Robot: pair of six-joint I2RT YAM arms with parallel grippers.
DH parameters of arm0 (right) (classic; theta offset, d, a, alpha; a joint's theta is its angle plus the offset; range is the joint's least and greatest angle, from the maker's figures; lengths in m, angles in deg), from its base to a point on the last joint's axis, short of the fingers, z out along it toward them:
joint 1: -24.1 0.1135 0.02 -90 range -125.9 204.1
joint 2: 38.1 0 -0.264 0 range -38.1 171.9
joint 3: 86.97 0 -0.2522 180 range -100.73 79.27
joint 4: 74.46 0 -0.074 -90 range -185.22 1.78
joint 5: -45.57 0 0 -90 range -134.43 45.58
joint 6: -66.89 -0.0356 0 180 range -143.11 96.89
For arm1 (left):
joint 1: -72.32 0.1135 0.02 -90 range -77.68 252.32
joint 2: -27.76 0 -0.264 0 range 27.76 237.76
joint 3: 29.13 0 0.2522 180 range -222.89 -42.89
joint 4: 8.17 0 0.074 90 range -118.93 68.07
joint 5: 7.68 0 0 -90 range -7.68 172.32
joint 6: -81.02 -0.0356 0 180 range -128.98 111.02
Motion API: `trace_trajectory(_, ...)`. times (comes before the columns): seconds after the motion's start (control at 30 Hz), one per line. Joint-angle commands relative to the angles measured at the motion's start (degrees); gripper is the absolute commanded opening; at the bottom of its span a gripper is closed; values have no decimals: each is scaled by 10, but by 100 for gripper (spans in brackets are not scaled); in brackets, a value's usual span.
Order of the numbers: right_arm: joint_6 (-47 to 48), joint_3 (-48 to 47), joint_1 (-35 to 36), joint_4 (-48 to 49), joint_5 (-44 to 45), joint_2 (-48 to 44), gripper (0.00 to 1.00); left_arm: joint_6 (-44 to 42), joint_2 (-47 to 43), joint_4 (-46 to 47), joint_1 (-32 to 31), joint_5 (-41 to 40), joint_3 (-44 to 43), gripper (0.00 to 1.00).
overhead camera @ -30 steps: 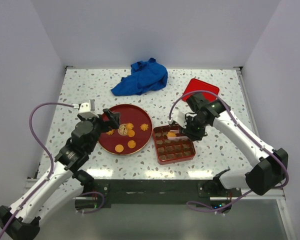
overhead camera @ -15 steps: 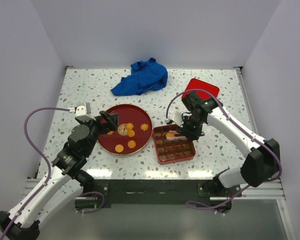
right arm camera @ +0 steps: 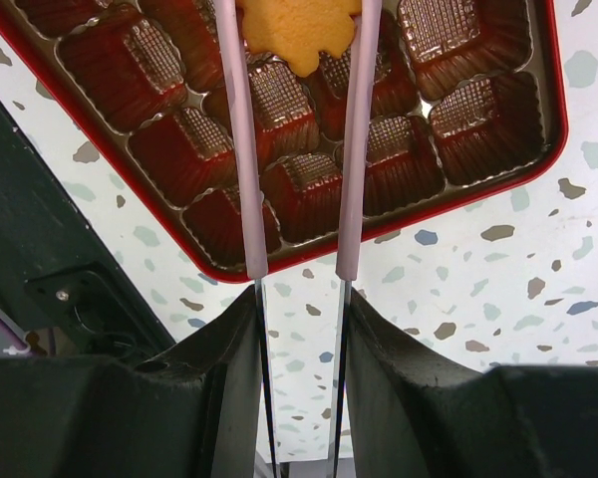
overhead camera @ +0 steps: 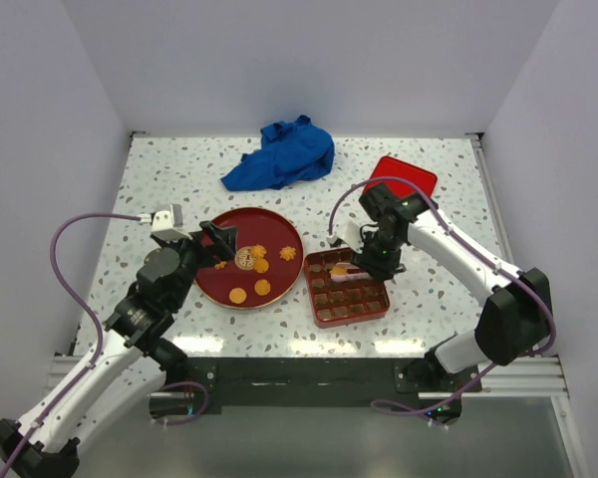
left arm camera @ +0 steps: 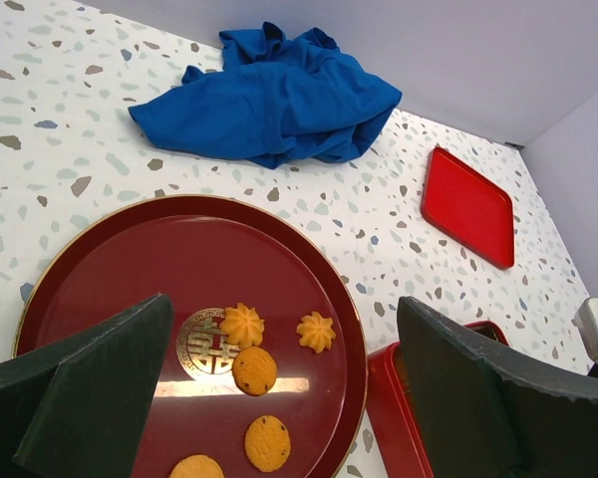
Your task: Pack the cookies
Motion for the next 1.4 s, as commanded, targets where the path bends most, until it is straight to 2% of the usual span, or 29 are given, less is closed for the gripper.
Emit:
trace_trajectory(0.0, -10, -7, 3, 11, -6, 0, 32, 6, -5, 21, 5, 0, 2, 100)
trace_trajectory(1.03, -22, 4, 14, 25, 10, 12, 41, 9, -14, 12, 5, -2, 4, 100)
trace_trajectory(1.37, -30, -37, 14, 10, -17, 12, 42, 8, -14, 11, 4, -1, 3, 100)
